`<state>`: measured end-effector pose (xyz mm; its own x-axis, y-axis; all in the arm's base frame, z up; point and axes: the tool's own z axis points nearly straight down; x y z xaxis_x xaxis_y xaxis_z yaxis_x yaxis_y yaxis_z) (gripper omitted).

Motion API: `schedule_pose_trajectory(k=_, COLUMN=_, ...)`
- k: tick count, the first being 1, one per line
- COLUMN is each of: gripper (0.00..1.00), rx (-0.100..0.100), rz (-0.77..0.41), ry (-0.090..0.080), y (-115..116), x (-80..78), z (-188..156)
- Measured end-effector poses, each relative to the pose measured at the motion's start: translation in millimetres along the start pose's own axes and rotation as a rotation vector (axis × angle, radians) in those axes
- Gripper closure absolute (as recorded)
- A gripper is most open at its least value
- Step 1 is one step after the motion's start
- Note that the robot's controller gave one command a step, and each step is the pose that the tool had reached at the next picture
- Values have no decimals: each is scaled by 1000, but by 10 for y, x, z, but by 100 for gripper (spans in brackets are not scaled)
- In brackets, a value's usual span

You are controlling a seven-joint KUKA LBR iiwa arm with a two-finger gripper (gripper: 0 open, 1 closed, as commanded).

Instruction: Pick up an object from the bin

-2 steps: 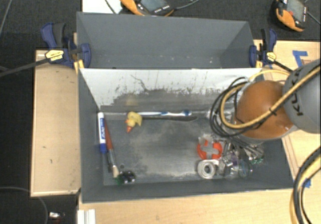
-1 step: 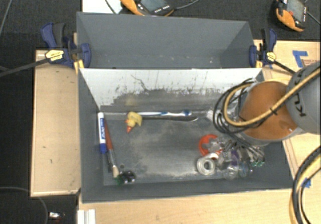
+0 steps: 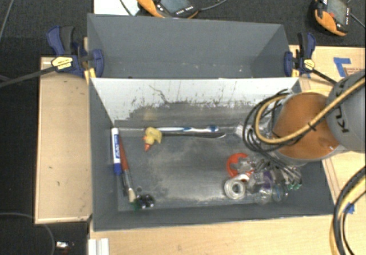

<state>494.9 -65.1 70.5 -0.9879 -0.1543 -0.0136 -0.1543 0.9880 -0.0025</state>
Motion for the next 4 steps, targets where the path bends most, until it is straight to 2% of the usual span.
schedule_pose_trajectory(k=2, gripper=100, rx=1, rz=2, ry=-3, y=1, x=-7, z=-395)
schedule_pose_trajectory(k=4, gripper=100, rx=0, rz=4, ry=-3, y=2, x=-11, z=-568)
